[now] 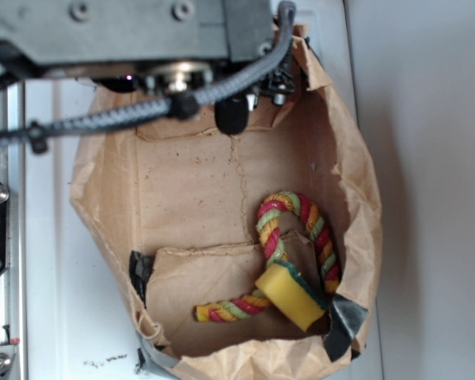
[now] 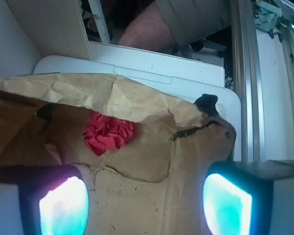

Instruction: Grab the red paper.

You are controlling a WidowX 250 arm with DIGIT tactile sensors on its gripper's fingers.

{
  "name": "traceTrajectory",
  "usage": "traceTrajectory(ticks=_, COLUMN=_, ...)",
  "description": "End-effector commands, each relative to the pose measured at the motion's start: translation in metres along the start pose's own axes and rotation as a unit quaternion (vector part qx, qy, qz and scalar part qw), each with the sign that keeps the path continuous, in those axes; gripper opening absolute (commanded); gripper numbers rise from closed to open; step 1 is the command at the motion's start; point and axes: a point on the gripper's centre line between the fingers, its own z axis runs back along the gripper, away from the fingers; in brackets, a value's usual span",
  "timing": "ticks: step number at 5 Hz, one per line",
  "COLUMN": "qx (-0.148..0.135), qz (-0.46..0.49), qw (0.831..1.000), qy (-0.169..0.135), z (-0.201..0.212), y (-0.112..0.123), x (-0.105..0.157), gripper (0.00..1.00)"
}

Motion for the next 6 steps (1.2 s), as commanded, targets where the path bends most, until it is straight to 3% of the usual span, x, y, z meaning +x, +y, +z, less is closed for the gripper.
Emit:
traceTrajectory(ticks=1, qx=-0.011, qz=0.019, qw=1.0, qy=-0.01, z=-0.003, y=-0.01, x=-0.002, gripper=1.0)
traceTrajectory(ticks=6, qx=0.017, qz=0.013, qw=0.999, qy=-0.027, z=-0.03, y=-0.008, x=-0.037, gripper=1.0)
